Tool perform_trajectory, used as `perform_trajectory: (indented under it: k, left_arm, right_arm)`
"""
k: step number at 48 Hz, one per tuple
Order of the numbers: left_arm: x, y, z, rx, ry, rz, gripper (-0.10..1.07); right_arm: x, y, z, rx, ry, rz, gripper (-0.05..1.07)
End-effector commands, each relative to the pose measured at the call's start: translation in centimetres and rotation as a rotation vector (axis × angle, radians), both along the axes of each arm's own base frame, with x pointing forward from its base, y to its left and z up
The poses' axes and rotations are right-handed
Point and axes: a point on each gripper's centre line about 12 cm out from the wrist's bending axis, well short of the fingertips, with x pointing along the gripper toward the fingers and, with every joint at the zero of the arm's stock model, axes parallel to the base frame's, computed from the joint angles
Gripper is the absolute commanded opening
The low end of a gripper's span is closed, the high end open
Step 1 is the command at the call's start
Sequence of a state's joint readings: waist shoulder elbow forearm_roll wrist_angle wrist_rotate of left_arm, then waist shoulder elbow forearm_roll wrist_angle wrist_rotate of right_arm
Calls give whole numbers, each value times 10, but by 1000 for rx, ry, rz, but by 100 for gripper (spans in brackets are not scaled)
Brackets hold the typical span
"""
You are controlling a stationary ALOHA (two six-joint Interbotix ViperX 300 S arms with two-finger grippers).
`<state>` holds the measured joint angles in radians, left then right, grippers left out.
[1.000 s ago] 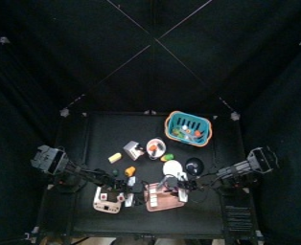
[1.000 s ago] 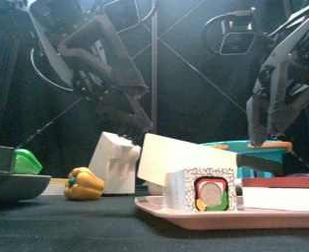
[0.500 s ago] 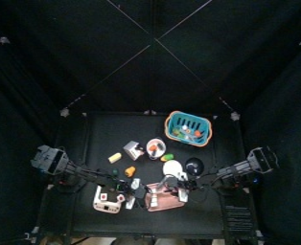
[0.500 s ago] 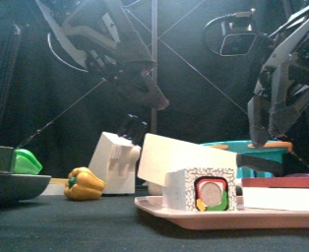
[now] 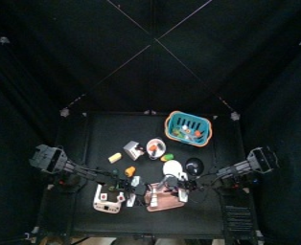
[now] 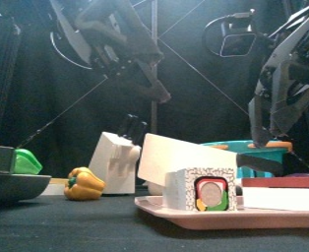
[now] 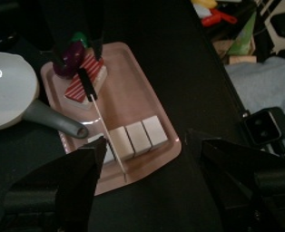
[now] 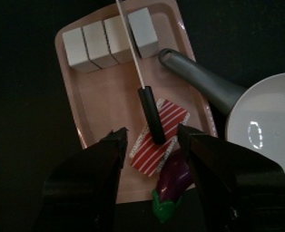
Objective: Cut sushi piece
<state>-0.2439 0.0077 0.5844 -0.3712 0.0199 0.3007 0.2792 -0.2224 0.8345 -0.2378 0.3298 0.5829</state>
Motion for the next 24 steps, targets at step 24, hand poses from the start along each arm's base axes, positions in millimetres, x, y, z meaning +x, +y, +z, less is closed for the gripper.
perform_trajectory:
  k: [24]
  left_arm:
    - [2,12,26,2,-54,15,101]
  right_arm:
    - [4,2,10,19,-29,-5,84]
